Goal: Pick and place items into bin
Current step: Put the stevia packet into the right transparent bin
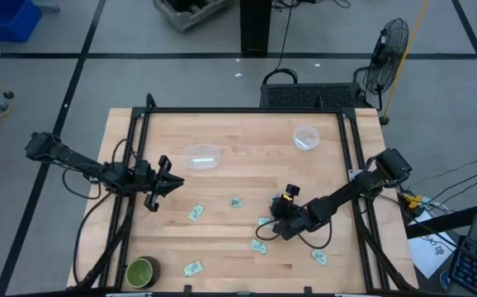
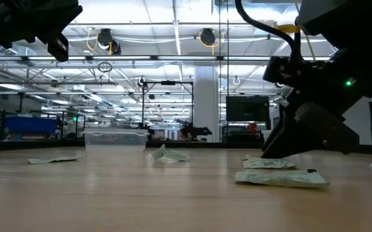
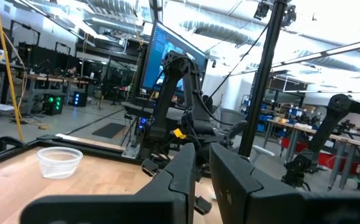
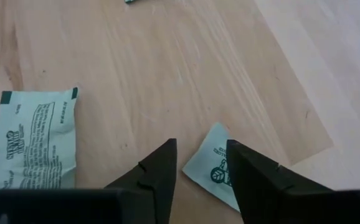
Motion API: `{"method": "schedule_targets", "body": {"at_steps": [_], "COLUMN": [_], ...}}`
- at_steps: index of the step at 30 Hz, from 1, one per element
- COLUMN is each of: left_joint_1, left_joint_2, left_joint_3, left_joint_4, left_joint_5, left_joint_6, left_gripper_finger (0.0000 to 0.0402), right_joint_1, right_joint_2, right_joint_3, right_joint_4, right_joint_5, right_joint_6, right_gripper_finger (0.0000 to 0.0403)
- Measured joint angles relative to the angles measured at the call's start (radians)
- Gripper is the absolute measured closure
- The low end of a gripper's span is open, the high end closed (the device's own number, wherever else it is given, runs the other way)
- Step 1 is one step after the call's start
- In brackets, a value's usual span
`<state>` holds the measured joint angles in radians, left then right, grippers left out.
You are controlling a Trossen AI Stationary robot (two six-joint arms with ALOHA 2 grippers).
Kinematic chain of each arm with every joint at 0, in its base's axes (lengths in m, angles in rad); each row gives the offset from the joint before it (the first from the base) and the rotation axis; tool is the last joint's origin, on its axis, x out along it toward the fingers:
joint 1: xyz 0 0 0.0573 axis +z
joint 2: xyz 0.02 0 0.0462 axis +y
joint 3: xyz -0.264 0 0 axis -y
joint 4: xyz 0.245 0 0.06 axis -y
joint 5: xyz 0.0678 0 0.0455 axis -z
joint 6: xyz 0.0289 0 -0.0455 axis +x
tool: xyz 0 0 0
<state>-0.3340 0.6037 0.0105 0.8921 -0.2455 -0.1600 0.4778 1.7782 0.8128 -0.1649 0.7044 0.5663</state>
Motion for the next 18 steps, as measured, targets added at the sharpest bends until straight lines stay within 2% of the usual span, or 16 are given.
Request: {"method": "schedule_targets", "body": {"at_steps": [18], "left_joint_1": [0.000], "left_joint_2": [0.000], "left_joint_3": [0.000], "left_joint_4": [0.000], "left_joint_5": [-0.001], "left_joint_6": [0.000], "left_gripper_finger": [0.0350], "right_joint_1": [-0.005], "right_joint_2": [0.001], "right_joint_3": [-0.002], "right_joint_4": [-0.007], "right_joint_5": [-0.003], "right_joint_6": [-0.002], "right_gripper_finger": [0.0379]}}
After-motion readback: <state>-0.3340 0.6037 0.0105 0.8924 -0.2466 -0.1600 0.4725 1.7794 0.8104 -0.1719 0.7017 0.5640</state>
